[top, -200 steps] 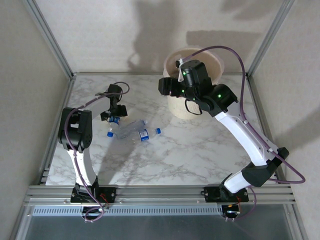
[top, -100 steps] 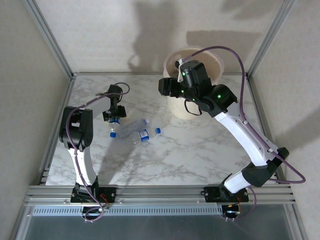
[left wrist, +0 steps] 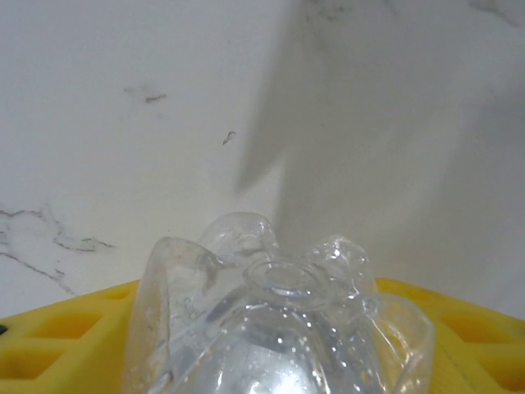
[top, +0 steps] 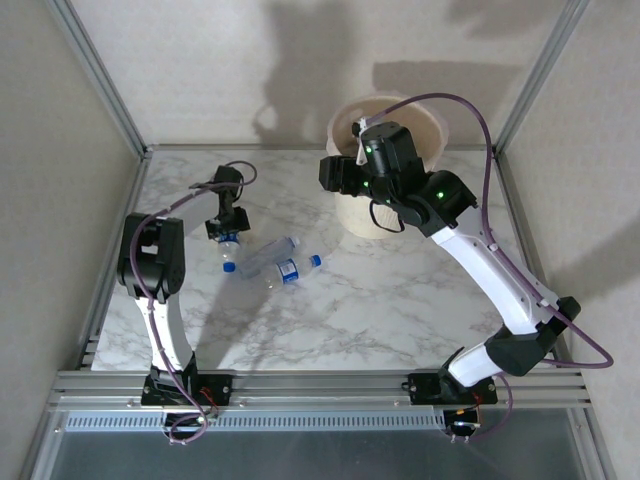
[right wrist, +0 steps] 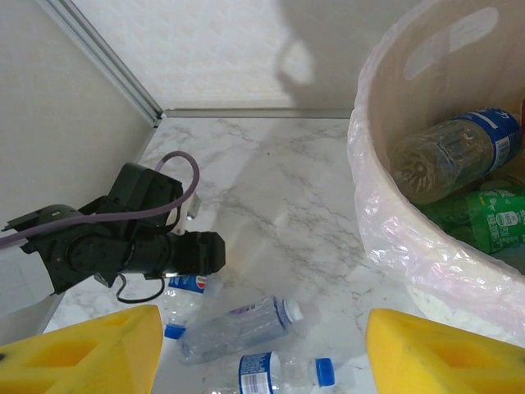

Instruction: Put the plastic bottles in the bin

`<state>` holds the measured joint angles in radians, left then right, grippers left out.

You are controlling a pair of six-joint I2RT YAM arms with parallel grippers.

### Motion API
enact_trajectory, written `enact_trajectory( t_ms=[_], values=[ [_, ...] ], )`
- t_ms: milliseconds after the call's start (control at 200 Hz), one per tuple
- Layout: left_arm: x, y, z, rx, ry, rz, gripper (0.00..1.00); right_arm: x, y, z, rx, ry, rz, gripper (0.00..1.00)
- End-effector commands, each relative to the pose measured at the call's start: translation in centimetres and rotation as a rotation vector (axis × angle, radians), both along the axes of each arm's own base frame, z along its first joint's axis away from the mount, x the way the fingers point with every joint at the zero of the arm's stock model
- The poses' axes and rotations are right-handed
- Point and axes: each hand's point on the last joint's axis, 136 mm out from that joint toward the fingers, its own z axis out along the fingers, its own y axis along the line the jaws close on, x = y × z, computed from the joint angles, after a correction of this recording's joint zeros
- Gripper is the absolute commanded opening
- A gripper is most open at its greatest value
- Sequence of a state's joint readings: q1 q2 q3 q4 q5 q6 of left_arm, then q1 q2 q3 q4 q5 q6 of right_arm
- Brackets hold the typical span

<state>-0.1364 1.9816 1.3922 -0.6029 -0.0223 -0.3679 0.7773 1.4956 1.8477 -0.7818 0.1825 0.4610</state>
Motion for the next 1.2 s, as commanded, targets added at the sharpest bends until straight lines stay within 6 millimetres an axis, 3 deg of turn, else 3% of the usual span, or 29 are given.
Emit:
enact_trajectory(
  t_ms=[0, 95, 255, 360, 551, 636, 726, 851, 1191],
  values=[
    [0.9, 0.5, 4.6, 0.002, -0.08, 0.03, 0.63, -0.6, 0.1, 0.9, 0.025, -0.017, 0.009, 0.67],
    [1.3, 0.4, 7.1, -0.015, -0.126, 0.043, 0.62, -0.7, 0.4, 0.9, 0.032, -0.014, 0.025, 0.67],
    [2.4, -1.3, 13.8, -0.152, -0.267, 0.074, 0.62, -1.1, 2.2, 0.4, 0.057, 0.012, 0.098, 0.67],
    [3.1, -4.0, 19.4, -0.36, -0.395, 0.087, 0.63, -1.7, 4.0, 0.1, 0.087, 0.04, 0.177, 0.72],
    [3.0, -11.9, 31.3, -0.979, -0.639, 0.043, 0.66, -3.3, 7.4, 0.6, 0.196, 0.089, 0.356, 0.79],
    [2.3, -14.1, 35.5, -1.125, -0.696, -0.001, 0.67, -3.0, 8.0, 0.5, 0.215, 0.11, 0.368, 0.79],
    [1.6, -15.4, 38.7, -1.206, -0.729, -0.04, 0.68, -2.5, 7.7, 0.2, 0.226, 0.129, 0.362, 0.78],
    [1.0, -16.6, 40.8, -1.261, -0.727, -0.074, 0.68, -2.0, 7.1, 0.0, 0.251, 0.15, 0.368, 0.77],
    [-0.2, -18.3, 41.2, -1.306, -0.677, -0.119, 0.67, -0.4, 6.0, -0.8, 0.242, 0.182, 0.357, 0.65]
  ],
)
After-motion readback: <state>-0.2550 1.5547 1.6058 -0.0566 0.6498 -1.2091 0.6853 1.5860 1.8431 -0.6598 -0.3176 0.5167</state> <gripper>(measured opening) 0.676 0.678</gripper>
